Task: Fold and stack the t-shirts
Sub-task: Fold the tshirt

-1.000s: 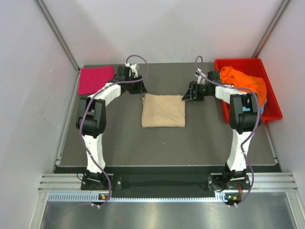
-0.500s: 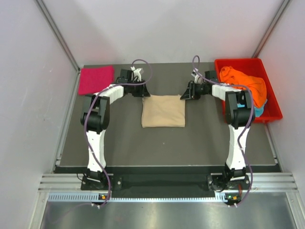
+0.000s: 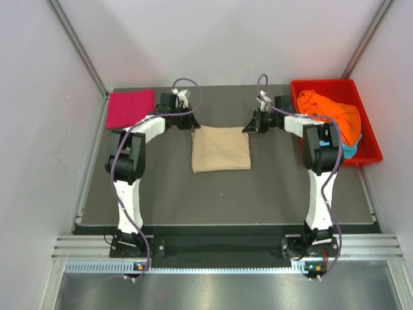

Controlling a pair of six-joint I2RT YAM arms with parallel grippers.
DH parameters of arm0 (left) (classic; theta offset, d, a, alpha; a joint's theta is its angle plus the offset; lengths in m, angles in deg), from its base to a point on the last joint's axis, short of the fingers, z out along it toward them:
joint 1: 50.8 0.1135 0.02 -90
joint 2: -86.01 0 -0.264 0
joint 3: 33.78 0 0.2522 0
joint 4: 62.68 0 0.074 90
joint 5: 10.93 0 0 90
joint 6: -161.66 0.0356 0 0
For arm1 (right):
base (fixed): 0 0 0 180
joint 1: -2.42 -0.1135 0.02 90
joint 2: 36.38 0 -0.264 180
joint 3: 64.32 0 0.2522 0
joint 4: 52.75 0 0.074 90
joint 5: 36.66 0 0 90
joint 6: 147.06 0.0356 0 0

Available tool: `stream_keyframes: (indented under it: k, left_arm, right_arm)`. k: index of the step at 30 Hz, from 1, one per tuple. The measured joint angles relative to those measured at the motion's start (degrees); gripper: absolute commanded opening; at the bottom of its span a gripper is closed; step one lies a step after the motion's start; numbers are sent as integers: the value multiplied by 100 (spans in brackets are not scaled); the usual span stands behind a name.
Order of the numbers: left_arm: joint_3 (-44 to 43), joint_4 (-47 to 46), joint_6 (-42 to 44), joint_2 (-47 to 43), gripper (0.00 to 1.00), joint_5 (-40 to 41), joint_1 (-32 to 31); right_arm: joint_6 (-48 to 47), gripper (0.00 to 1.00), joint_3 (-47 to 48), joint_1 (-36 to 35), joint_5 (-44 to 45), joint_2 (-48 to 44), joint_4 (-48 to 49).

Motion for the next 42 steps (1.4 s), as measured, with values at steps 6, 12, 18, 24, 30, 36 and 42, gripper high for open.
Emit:
stream_keyframes:
  k: [6, 12, 18, 24, 30, 36, 42]
  left_arm:
    - [70, 4, -179, -343, 0, 286, 0]
    - [262, 35, -249, -457, 0, 739, 0]
    - [376, 85, -317, -498, 0, 1235, 7]
    - [402, 74, -420, -470, 0, 1373, 35]
    - [380, 4, -503, -216, 0, 1370, 46]
    - [378, -98, -542, -157, 0, 1320, 46]
    - [251, -133, -610, -138, 0, 1198, 46]
  right_arm:
    - [186, 0, -146, -76, 92, -142, 348]
    - [323, 0, -175, -162, 105, -310, 640]
    - [540, 0, -175, -306, 114, -339, 953]
    - [710, 0, -120, -348, 240, -273, 1088]
    - [732, 0, -17, -350, 533, -92, 1003]
    - [767, 0, -96, -350, 817, -94, 1099]
    - [776, 0, -229, -350, 1047, -94, 1139]
